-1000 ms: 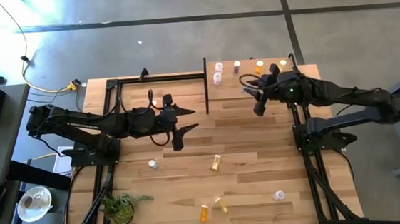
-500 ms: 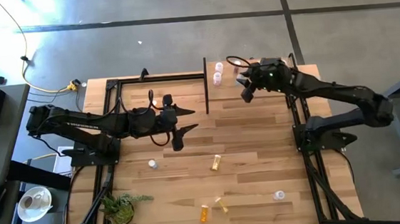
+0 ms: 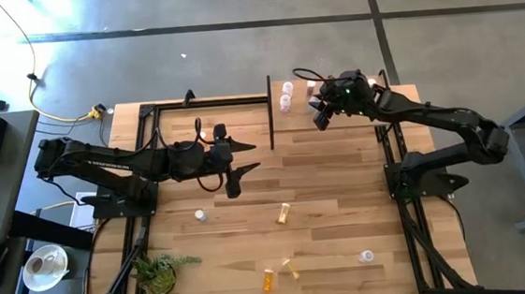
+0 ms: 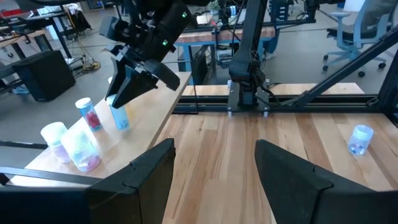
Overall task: Pick and place medicine bottles onto shelf by color
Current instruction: Put the right blue pill bottle on the shelf aligned with the other blue pill bottle
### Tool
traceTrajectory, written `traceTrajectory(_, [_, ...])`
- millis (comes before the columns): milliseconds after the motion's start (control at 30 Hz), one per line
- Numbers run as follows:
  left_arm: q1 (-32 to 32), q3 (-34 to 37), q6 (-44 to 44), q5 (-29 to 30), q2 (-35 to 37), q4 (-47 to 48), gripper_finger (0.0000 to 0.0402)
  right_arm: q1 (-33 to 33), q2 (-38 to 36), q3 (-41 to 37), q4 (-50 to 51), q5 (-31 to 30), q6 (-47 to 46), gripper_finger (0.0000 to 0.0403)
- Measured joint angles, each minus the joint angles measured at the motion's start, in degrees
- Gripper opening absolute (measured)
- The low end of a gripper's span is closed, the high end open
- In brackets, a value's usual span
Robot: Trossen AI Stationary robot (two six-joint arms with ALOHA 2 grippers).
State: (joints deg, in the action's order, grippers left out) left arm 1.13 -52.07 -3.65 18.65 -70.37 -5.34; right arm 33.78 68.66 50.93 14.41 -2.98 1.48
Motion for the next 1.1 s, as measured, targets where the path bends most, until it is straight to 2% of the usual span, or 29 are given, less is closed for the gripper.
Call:
traceTrajectory(933, [0.0,0.0,0.4,0.0,0.0,0.3,0.0212,-0.1,2.2,0.2,-0.4,-1.7,0.5,0.0104])
traceTrajectory(1100, [0.0,0.0,0.4,0.0,0.0,0.6,0.0212,-0.1,2.3,0.2,-0.1,-2.0,0.5,0.0131])
